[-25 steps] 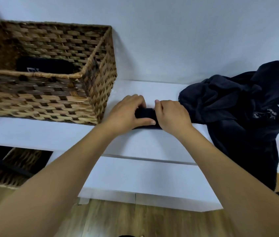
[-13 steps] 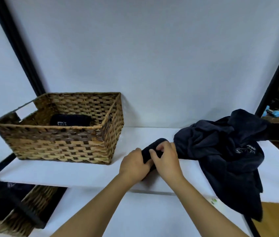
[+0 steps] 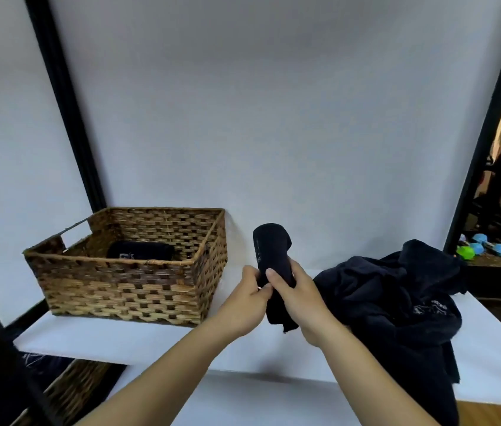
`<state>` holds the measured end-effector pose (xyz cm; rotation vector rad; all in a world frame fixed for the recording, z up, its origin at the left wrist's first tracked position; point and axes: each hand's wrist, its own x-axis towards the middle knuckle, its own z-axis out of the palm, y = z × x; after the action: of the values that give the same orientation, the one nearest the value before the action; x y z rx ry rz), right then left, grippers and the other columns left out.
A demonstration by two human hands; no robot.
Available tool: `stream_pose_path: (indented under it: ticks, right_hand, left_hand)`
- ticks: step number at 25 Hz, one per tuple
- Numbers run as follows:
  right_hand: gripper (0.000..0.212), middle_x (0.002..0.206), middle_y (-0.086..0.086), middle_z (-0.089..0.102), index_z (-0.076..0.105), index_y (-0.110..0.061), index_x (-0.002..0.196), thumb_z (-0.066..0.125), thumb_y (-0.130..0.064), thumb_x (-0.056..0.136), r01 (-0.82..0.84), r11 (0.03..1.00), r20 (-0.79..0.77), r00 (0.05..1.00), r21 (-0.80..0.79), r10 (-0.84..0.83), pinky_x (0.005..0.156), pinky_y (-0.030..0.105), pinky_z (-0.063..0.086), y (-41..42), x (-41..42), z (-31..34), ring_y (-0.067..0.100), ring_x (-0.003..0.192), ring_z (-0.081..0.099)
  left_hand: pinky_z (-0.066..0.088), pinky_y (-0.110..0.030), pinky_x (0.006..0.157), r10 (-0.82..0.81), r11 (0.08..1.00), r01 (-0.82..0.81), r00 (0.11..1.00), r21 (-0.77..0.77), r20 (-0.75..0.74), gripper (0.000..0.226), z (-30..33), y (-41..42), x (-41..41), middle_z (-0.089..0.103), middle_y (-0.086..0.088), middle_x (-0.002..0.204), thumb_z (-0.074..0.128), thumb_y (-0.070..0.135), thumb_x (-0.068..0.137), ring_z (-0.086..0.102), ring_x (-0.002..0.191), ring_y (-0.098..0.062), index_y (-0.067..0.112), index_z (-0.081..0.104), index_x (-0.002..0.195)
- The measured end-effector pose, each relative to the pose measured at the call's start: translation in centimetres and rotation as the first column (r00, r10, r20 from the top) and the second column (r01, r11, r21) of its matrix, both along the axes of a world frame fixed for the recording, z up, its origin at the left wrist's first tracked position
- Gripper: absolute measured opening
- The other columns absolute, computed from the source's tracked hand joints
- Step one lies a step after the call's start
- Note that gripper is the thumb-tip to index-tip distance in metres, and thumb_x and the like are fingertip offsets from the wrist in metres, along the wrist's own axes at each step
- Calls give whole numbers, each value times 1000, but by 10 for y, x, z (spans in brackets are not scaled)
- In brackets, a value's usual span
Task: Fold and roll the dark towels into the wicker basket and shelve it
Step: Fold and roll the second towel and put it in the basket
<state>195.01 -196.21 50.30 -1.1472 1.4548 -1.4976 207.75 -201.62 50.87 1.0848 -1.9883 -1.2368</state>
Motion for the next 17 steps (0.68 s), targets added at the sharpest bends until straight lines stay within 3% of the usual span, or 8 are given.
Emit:
stream_pose_path:
  ticks: [3, 6, 8, 9, 11, 13, 15, 17]
  right_hand:
    - [26, 101, -5, 74, 64, -39, 113, 72, -31, 89, -109, 994, -25, 994, 1, 109, 74, 34, 60, 0, -6, 27, 17, 91, 73]
    - [41, 101, -12, 72, 59, -42, 119, 73, -21, 86, -153, 988, -174, 974, -27, 146, 68, 24, 56, -8, -3, 50, 7, 88, 70]
    - [43, 99, -15, 71, 58, -41, 117, 73, -18, 84, -219, 975, -327, 925, -43, 194, 73, 23, 54, -20, 0, 55, 5, 90, 68]
    - [41, 97, -14, 71, 59, -40, 114, 73, -19, 83, -259, 965, -416, 882, -30, 224, 74, 27, 55, -25, 2, 56, 6, 89, 67]
    - [42, 96, -12, 69, 58, -42, 115, 71, -24, 80, -340, 940, -592, 750, 40, 297, 77, 36, 58, -33, 8, 58, 10, 85, 67]
    - [59, 106, -14, 65, 48, -51, 131, 68, -28, 81, -383, 918, -743, 584, 104, 327, 78, 39, 58, -44, 19, 63, 13, 88, 65]
    - [74, 117, -16, 57, 29, -57, 145, 66, -34, 85, -335, 937, -889, 393, 97, 233, 78, 34, 55, -57, 34, 70, 13, 93, 60]
    - [74, 126, -17, 53, 24, -53, 149, 64, -44, 87, -284, 959, -950, 304, -17, 74, 78, 30, 53, -77, 48, 76, 12, 99, 59]
  left_hand:
    - [52, -36, 80, 98, 889, -21, 985, -457, 145, 11, 21, -8, 15, 56, 2, 108, 50, 16, 101, 57, 96, -15, 16, 48, 112]
    - [46, -36, 96, 248, 455, 5, 960, -890, 132, 44, 35, -26, 30, 52, 3, 127, 67, 11, 85, 50, 120, -19, 15, 53, 126]
    - [32, -44, 114, 318, 200, 212, 909, -957, 268, 56, 44, -40, 43, 54, 4, 142, 67, 19, 82, 44, 139, -21, 19, 53, 137]
    - [28, -48, 116, 338, 168, 311, 873, -935, 351, 56, 50, -45, 51, 55, 6, 143, 66, 26, 84, 42, 142, -20, 22, 53, 138]
    - [31, -50, 114, 362, 239, 428, 794, -872, 489, 59, 64, -55, 71, 59, 9, 136, 66, 48, 84, 46, 137, -16, 25, 52, 136]
    - [43, -42, 102, 363, 360, 457, 734, -813, 574, 62, 75, -67, 93, 62, 11, 122, 63, 63, 78, 55, 119, -14, 27, 54, 129]
    - [49, -37, 88, 320, 451, 426, 743, -784, 588, 56, 85, -84, 114, 63, 10, 111, 66, 60, 77, 57, 103, -14, 27, 57, 121]
    - [51, -36, 84, 280, 516, 349, 794, -782, 539, 50, 93, -105, 134, 62, 9, 110, 70, 51, 79, 55, 101, -12, 27, 57, 121]
